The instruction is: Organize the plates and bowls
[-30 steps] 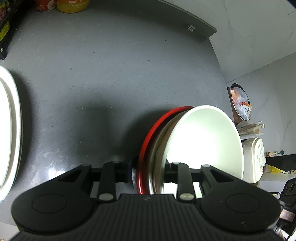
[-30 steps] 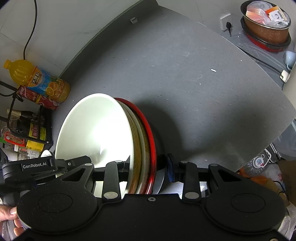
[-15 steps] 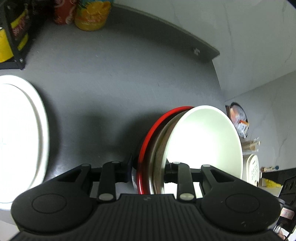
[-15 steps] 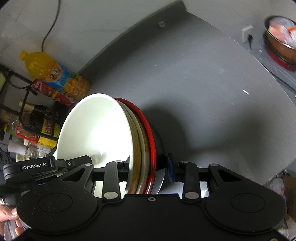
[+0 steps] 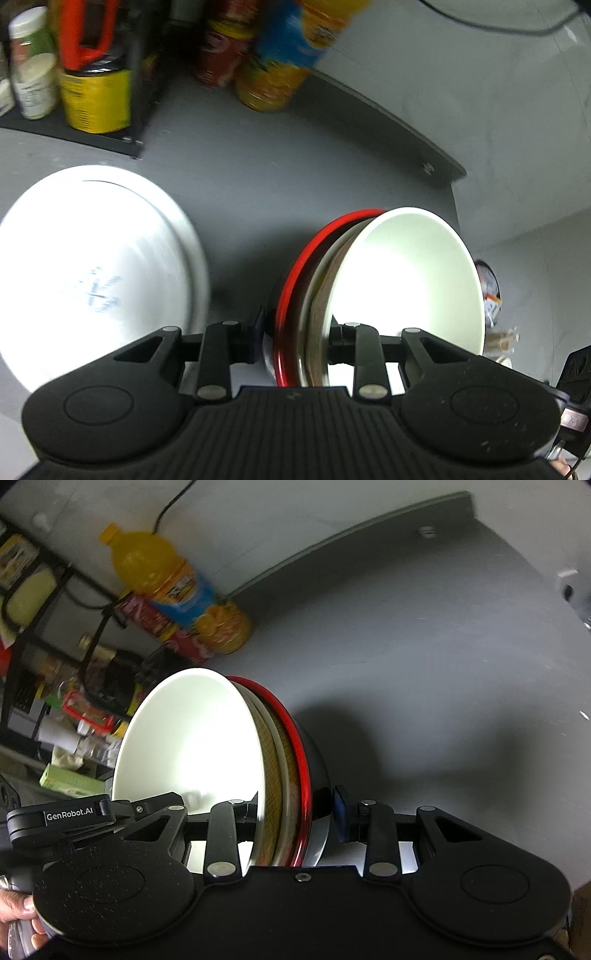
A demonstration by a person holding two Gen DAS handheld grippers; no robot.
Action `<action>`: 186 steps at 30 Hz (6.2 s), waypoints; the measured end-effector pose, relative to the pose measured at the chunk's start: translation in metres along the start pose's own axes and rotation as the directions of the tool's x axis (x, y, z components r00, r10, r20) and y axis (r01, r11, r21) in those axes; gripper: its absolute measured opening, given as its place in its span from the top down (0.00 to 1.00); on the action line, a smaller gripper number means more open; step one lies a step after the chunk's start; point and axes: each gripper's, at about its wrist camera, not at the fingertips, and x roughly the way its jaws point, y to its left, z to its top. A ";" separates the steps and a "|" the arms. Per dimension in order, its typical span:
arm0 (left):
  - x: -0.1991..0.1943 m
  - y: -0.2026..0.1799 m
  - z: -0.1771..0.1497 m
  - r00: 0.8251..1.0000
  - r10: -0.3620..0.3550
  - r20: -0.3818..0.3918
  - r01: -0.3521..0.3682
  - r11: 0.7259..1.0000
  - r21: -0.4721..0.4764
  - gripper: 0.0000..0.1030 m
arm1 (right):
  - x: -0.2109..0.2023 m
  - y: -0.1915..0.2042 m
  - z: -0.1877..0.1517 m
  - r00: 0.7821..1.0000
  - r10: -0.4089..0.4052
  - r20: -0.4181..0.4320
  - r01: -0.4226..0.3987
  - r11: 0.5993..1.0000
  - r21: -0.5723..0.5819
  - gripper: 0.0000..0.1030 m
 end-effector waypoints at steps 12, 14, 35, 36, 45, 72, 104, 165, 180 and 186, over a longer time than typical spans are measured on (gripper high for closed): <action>-0.044 0.062 0.012 0.997 0.039 0.066 -0.032 0.994 -0.104 0.72 | 0.029 0.062 0.008 0.997 0.051 -0.056 -0.057 0.992 -0.110 0.68; -0.051 0.072 0.015 0.996 0.046 0.076 -0.036 0.991 -0.125 0.72 | 0.035 0.072 0.009 0.996 0.056 -0.067 -0.065 0.990 -0.126 0.68; -0.079 0.163 0.018 0.987 0.114 0.110 -0.078 0.955 -0.286 0.72 | 0.094 0.140 -0.002 0.980 0.083 -0.183 -0.120 0.972 -0.202 0.68; -0.078 0.166 0.017 0.988 0.115 0.108 -0.080 0.953 -0.291 0.72 | 0.096 0.142 -0.003 0.979 0.080 -0.186 -0.119 0.972 -0.204 0.68; -0.069 0.184 0.017 0.990 0.114 0.089 -0.080 0.946 -0.315 0.72 | 0.112 0.144 -0.010 0.978 0.067 -0.200 -0.104 0.978 -0.183 0.68; -0.094 0.173 0.025 0.963 0.200 0.181 -0.176 0.974 -0.140 0.18 | 0.056 0.138 -0.026 0.996 -0.010 0.084 0.025 0.984 -0.178 0.10; -0.200 0.111 -0.068 0.924 0.103 0.368 -0.162 0.978 0.135 0.01 | -0.111 0.122 -0.129 0.888 -0.129 0.441 0.200 0.973 -0.117 0.00; -0.281 0.135 -0.273 0.919 -0.025 0.394 -0.179 0.863 0.472 0.01 | -0.191 0.166 -0.344 0.748 -0.321 0.581 0.449 0.889 -0.086 0.00; -0.271 0.136 -0.271 0.925 -0.023 0.379 -0.173 0.864 0.474 0.01 | -0.189 0.160 -0.338 0.769 -0.317 0.555 0.433 0.897 -0.088 0.00; -0.272 0.133 -0.270 0.923 -0.033 0.384 -0.169 0.860 0.481 0.01 | -0.193 0.161 -0.338 0.758 -0.316 0.570 0.437 0.895 -0.084 0.00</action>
